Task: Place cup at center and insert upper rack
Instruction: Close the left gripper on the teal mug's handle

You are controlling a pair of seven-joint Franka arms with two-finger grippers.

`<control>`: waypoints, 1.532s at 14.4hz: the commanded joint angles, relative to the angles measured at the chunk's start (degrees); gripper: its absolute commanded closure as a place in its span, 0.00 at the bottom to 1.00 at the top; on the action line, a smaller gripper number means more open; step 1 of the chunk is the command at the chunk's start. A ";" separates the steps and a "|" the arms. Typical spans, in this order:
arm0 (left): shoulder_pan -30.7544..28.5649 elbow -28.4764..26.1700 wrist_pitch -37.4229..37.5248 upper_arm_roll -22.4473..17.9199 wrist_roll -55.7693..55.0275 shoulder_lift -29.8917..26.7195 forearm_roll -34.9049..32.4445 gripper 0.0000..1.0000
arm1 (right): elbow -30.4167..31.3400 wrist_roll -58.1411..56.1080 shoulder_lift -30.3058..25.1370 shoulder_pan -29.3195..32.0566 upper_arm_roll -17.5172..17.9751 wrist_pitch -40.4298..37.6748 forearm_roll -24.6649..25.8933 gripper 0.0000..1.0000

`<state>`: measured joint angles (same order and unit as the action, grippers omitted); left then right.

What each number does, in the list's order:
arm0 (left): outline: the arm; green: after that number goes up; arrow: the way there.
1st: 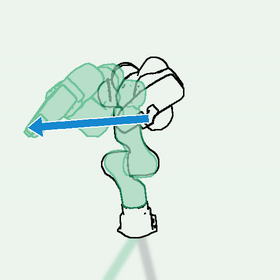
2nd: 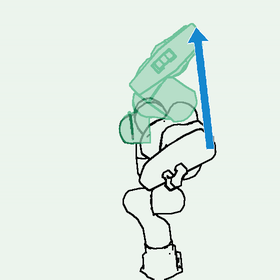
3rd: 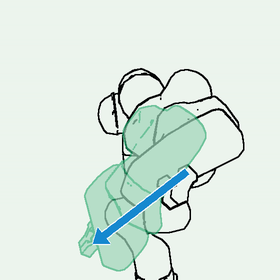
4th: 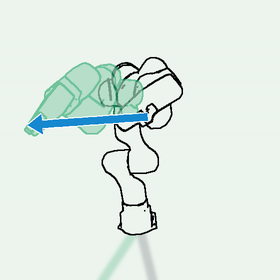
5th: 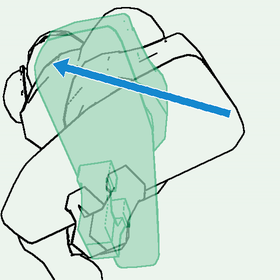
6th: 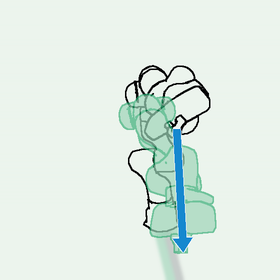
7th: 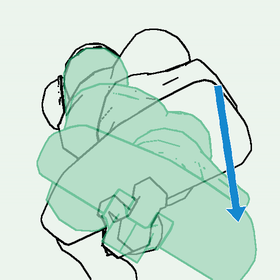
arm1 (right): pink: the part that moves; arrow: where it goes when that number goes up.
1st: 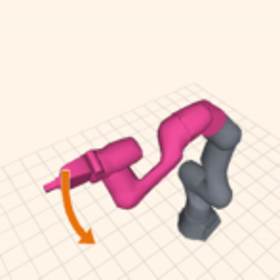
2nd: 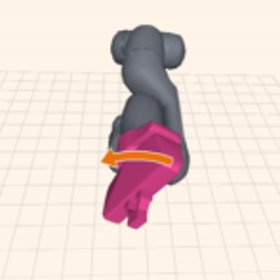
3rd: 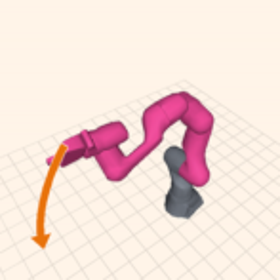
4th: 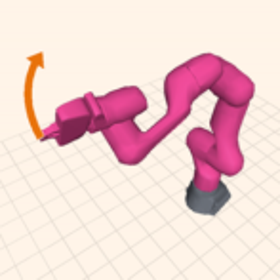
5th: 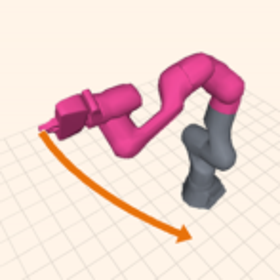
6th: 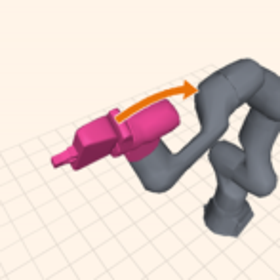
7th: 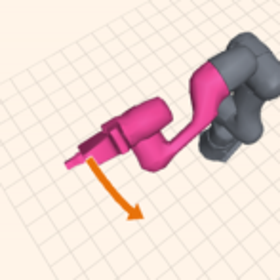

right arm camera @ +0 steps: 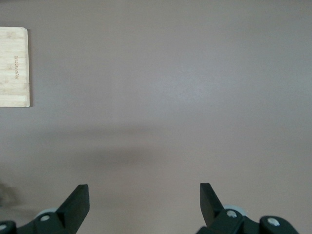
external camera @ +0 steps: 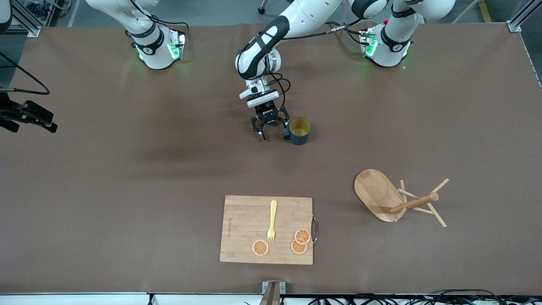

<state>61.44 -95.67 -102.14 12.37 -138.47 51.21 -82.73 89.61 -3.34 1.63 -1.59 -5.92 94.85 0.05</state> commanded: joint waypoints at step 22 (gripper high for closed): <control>-2.02 3.29 -0.69 0.03 1.10 2.58 -1.56 0.70 | 0.30 -0.71 -1.10 -0.08 0.04 -0.02 0.56 0.00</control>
<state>59.74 -93.98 -102.59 12.19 -137.40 52.86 -83.96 89.41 -3.68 1.63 -1.59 -5.95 94.85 0.05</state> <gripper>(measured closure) 0.634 0.000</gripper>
